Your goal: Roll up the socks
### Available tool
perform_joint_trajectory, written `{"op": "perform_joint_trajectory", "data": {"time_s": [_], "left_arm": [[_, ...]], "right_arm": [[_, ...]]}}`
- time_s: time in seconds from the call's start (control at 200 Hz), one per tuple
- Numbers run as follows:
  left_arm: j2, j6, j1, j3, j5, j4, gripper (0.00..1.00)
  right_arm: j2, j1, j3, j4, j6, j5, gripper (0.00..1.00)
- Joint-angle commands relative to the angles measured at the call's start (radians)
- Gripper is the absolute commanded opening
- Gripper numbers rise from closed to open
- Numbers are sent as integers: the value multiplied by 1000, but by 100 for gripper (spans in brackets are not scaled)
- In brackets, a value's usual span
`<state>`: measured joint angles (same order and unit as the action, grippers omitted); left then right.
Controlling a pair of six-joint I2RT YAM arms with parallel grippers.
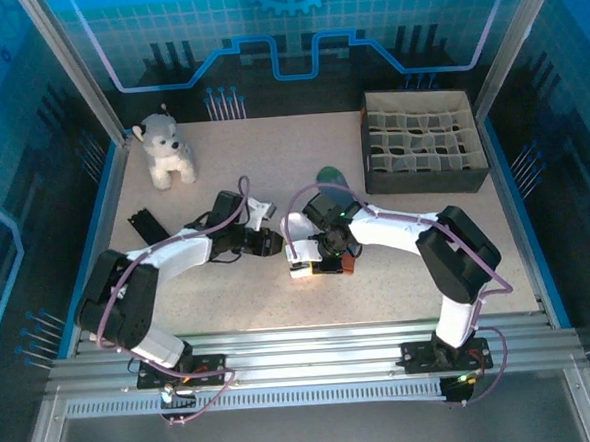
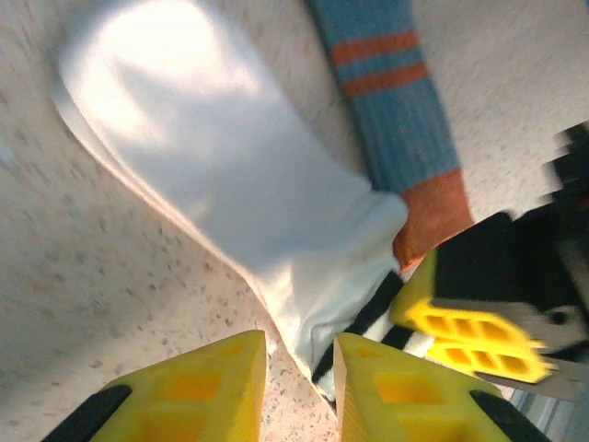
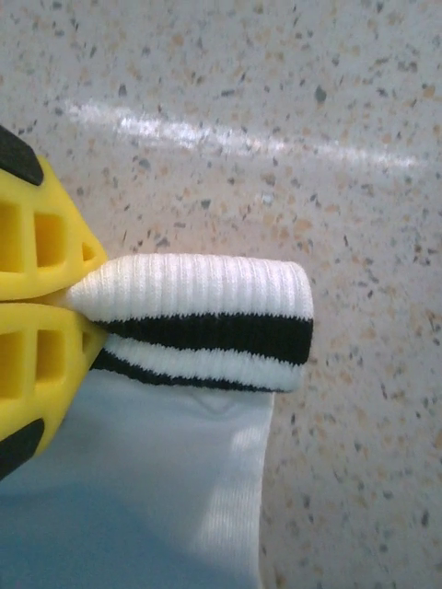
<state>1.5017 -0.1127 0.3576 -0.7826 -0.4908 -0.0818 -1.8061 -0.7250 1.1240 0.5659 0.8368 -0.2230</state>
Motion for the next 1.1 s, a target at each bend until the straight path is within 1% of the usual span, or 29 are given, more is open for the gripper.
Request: {"op": "perform_joint_trajectory", "data": {"time_s": [0.0, 0.045, 0.08, 0.155, 0.215, 0.275, 0.355, 0.455, 0.51, 0.585, 0.685, 0.83, 0.961, 1.021, 1.096], "left_arm": [[-130, 115, -32, 53, 0, 61, 26], [-184, 142, -45, 96, -28, 129, 26], [-222, 165, -46, 130, -39, 178, 29], [-285, 248, -46, 190, -67, 265, 31], [-305, 253, -43, 220, -73, 314, 32], [-304, 249, -34, 228, -82, 325, 33], [-305, 286, 13, 228, -66, 310, 33], [-299, 352, 89, 246, -39, 339, 34], [-296, 402, 134, 267, -16, 375, 34], [-281, 455, 185, 312, 32, 465, 36], [-234, 456, 202, 324, 55, 510, 36], [-152, 438, 229, 346, 60, 603, 36], [-82, 393, 237, 394, 73, 762, 36], [-46, 379, 237, 405, 57, 815, 37], [-4, 371, 240, 398, 39, 827, 37]], "right_arm": [[-38, 17, 26, 110, -41, -81, 0], [-45, 26, 36, 122, -43, -93, 0], [-48, 32, 43, 129, -44, -101, 0], [-57, 46, 61, 147, -58, -119, 0], [-73, 54, 90, 174, -79, -138, 0], [-92, 63, 115, 199, -96, -151, 0], [-113, 73, 138, 227, -107, -169, 0], [-129, 87, 157, 257, -115, -196, 0], [-132, 95, 163, 268, -115, -213, 0], [-131, 111, 167, 281, -109, -240, 0], [-127, 131, 165, 291, -93, -272, 0], [-141, 148, 174, 310, -79, -295, 0], [-149, 156, 171, 312, -70, -303, 0], [-149, 160, 165, 306, -70, -305, 0], [-147, 164, 159, 300, -65, -305, 0]]}}
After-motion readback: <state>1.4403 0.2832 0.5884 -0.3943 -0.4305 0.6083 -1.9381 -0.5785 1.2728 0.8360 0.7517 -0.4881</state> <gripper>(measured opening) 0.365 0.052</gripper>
